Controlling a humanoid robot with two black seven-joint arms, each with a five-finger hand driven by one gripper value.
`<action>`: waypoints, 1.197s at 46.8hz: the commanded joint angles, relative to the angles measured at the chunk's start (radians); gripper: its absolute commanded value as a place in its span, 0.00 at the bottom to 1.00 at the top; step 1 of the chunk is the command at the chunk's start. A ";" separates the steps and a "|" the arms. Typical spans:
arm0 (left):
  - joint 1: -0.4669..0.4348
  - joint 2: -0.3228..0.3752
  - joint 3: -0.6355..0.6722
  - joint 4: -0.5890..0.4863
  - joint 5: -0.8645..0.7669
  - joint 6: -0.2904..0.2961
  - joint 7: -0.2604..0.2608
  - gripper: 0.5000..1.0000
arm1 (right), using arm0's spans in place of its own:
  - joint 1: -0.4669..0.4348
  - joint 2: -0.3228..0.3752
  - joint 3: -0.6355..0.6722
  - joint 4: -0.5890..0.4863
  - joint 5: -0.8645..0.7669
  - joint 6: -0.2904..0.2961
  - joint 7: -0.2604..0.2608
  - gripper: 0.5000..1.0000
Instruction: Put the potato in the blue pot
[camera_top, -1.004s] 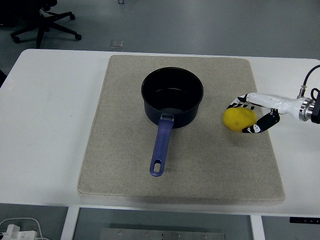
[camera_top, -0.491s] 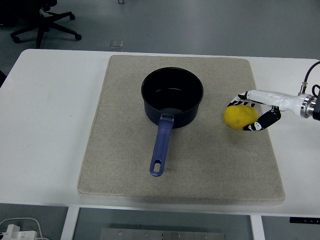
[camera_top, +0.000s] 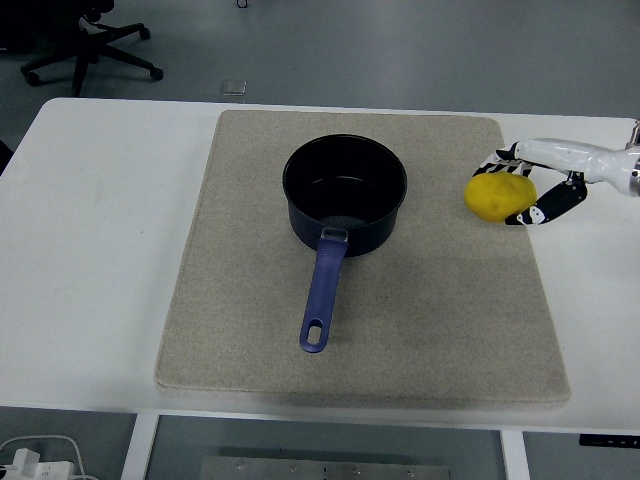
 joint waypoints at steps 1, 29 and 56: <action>0.000 0.000 0.000 0.000 0.000 0.000 0.000 0.99 | 0.041 -0.019 0.003 0.000 0.001 0.024 0.002 0.00; 0.000 0.000 0.000 0.000 0.000 0.000 0.000 0.99 | 0.251 -0.026 0.011 0.012 0.044 0.139 0.006 0.00; 0.000 0.000 0.000 0.000 0.000 0.000 0.000 0.99 | 0.285 0.195 0.014 0.001 0.064 0.123 0.000 0.00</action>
